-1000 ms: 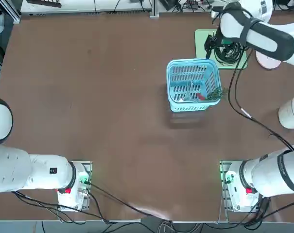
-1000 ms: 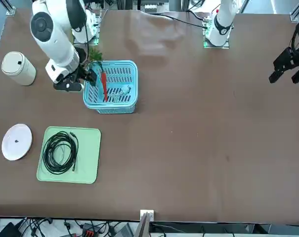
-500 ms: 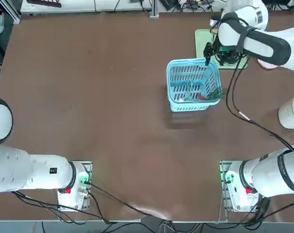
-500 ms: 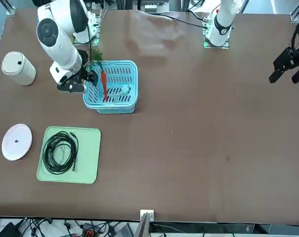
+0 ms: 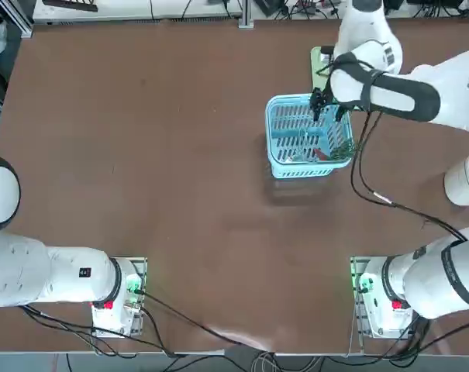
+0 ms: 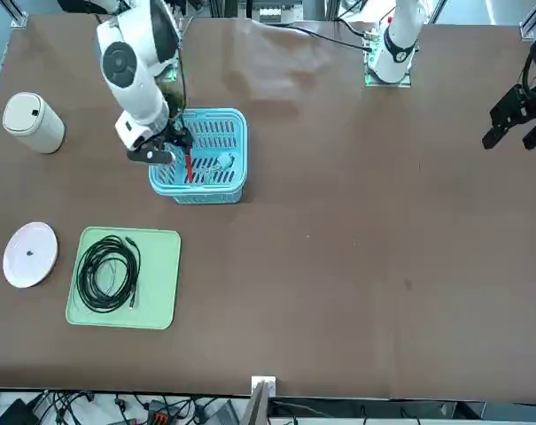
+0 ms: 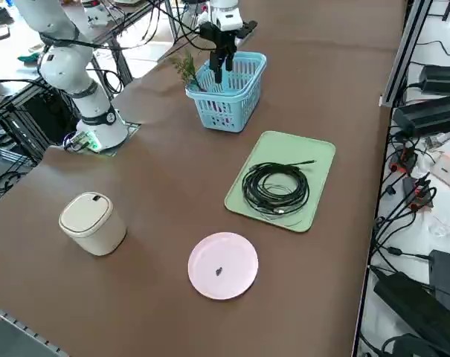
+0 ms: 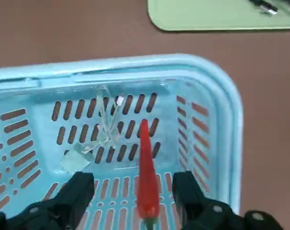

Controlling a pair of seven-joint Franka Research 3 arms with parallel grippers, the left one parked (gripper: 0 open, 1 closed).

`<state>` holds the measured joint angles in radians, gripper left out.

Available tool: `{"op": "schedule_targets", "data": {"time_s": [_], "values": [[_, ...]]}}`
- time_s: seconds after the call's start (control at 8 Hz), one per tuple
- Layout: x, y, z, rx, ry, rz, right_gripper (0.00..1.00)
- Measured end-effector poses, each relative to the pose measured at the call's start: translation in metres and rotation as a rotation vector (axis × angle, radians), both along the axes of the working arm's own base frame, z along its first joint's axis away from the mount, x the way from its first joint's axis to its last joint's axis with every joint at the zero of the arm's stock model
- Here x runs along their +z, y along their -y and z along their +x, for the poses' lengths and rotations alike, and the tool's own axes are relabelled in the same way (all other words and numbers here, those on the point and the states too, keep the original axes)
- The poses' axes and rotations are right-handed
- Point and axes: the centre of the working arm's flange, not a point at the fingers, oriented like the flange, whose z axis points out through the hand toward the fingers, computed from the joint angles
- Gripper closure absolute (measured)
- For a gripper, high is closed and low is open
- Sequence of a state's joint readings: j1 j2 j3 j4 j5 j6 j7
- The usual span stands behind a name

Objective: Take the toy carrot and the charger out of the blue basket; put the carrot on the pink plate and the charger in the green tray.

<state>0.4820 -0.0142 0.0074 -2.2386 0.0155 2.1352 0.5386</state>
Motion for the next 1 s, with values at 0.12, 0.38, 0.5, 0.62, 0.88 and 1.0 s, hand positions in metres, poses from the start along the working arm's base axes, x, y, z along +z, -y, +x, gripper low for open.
{"op": "schedule_targets", "data": {"time_s": [0.12, 0.38, 0.5, 0.62, 0.88, 1.0], "values": [[-0.014, -0.002, -0.005, 0.002, 0.004, 0.001, 0.00], [-0.040, 0.003, -0.019, 0.005, 0.001, -0.002, 0.00], [-0.048, 0.005, -0.024, 0.007, -0.009, -0.007, 0.00], [-0.055, 0.007, -0.030, 0.009, -0.020, -0.013, 0.00], [-0.068, 0.010, -0.041, 0.003, -0.037, -0.025, 0.00], [-0.073, 0.008, -0.046, -0.002, -0.040, -0.028, 0.00]]}}
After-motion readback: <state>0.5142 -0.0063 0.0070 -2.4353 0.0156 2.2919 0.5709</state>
